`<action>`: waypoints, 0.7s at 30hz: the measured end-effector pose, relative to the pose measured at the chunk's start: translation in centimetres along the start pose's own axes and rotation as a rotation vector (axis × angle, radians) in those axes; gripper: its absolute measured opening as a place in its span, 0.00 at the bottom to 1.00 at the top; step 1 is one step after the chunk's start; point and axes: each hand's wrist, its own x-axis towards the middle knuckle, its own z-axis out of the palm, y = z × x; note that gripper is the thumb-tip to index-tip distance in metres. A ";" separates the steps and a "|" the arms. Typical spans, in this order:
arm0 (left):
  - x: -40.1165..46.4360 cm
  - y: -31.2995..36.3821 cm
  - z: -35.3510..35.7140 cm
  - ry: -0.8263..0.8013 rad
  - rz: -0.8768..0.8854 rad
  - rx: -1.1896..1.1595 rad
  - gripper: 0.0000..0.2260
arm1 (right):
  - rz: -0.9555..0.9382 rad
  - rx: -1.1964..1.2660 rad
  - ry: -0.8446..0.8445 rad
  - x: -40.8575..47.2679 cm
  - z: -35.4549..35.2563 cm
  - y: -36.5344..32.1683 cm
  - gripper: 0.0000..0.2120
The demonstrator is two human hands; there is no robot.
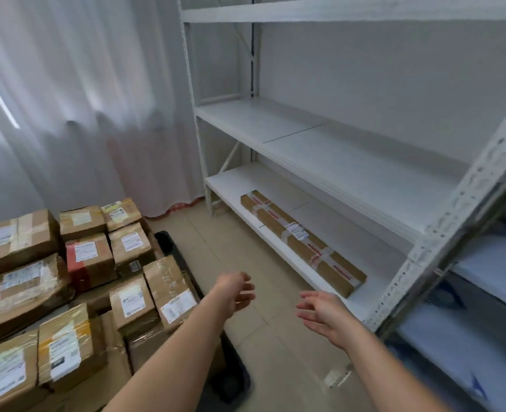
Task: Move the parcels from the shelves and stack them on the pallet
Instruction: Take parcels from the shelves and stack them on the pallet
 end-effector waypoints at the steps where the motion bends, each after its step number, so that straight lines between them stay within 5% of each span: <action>1: -0.5 -0.2 2.6 -0.045 0.001 0.022 0.07 | -0.005 0.029 0.040 -0.6 -2.5 0.6 0.10; 12: -15.1 -9.0 37.1 -0.565 0.070 0.332 0.07 | -0.019 0.400 0.557 -14.8 -37.4 13.4 0.09; 21: -26.4 -15.1 53.6 -0.826 0.117 0.637 0.10 | 0.033 0.633 0.800 -24.1 -52.1 22.0 0.09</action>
